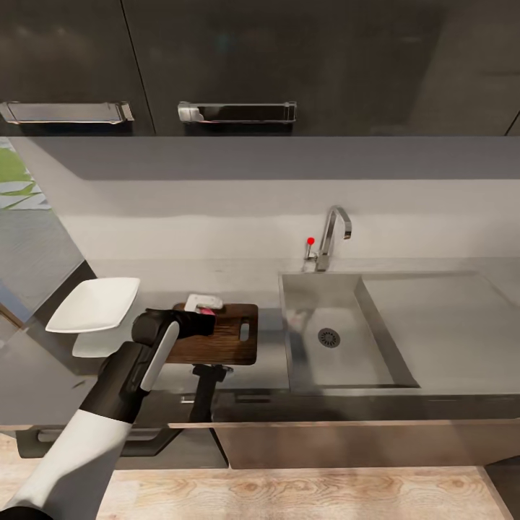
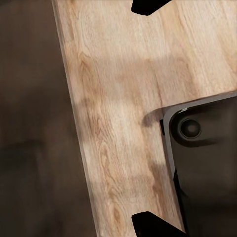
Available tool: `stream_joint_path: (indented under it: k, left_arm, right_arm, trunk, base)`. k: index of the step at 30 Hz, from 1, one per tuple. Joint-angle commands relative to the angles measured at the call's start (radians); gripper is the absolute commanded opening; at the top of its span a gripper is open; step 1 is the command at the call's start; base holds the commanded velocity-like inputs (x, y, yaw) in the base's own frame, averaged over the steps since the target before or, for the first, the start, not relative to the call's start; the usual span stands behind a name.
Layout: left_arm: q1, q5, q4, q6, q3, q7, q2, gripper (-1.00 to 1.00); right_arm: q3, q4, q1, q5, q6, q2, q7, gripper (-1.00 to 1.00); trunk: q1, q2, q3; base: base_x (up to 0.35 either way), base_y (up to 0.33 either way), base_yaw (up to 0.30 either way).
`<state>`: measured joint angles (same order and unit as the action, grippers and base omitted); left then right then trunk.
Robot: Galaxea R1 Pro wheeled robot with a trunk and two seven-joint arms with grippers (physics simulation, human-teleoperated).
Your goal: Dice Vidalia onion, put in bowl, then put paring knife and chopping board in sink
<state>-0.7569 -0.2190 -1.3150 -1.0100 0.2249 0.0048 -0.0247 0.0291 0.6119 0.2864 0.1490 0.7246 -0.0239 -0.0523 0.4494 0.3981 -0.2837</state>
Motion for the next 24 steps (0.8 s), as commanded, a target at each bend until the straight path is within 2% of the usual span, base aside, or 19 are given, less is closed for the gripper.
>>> stream_joint_path:
  k: [1, 24]
  left_arm:
    - [-0.001, -0.001, 0.002, -0.003, 0.003, 0.000, -0.001, -1.00]
    - [-0.001, 0.000, 0.010, -0.002, 0.008, 0.000, 0.001, -1.00]
  right_arm:
    - [0.002, 0.002, 0.000, 0.001, 0.001, -0.001, 0.000, 1.00]
    - [0.002, 0.002, 0.000, 0.001, 0.001, -0.001, 0.000, 1.00]
  trunk:
    - [0.001, 0.002, -0.002]
    - [0.001, 0.002, -0.002]
  base:
    - [0.000, 0.000, 0.000]
    - [0.000, 0.000, 0.000]
